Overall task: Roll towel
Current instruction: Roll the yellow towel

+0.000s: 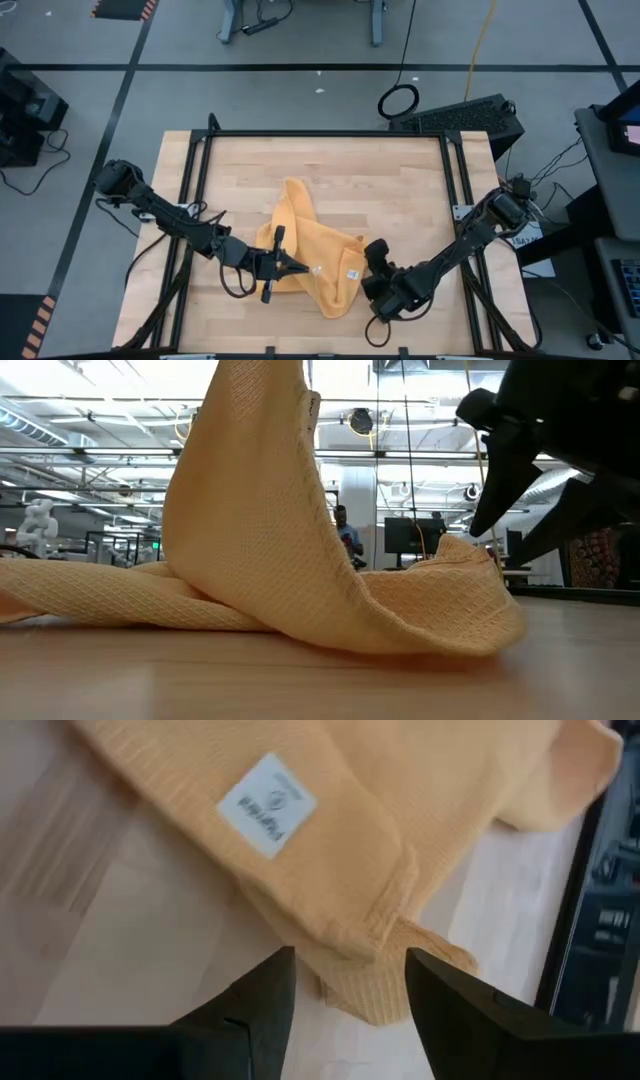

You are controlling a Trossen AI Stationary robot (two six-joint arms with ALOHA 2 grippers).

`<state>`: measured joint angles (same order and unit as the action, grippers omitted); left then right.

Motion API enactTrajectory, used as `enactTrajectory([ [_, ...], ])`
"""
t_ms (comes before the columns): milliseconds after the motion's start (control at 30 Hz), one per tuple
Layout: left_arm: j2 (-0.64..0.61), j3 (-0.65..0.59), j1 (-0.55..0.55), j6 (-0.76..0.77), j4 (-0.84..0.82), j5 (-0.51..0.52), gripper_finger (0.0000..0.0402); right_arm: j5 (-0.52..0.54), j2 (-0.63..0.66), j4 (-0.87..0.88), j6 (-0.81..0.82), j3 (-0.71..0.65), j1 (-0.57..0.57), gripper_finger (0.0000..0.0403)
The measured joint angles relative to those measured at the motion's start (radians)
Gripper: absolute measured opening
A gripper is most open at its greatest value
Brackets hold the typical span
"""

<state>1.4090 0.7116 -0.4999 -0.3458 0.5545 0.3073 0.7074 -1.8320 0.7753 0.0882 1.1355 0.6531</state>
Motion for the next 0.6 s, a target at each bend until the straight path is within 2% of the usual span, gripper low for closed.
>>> enactTrajectory([
  [233, 0.000, 0.000, 0.000, 0.000, 0.001, -0.016, 0.0003, -0.004, 0.000, -0.011, -0.077, 0.000, -0.040, 0.0147],
  [433, 0.000, 0.000, 0.000, 0.000, 0.000, -0.016, 0.0002, -0.060, 0.001, -0.059, -0.138, 0.000, -0.073, 0.0121],
  [600, 0.000, 0.000, 0.000, 0.000, 0.000, -0.016, 0.0002, -0.124, 0.001, -0.134, -0.148, 0.000, -0.085, 0.0051],
])
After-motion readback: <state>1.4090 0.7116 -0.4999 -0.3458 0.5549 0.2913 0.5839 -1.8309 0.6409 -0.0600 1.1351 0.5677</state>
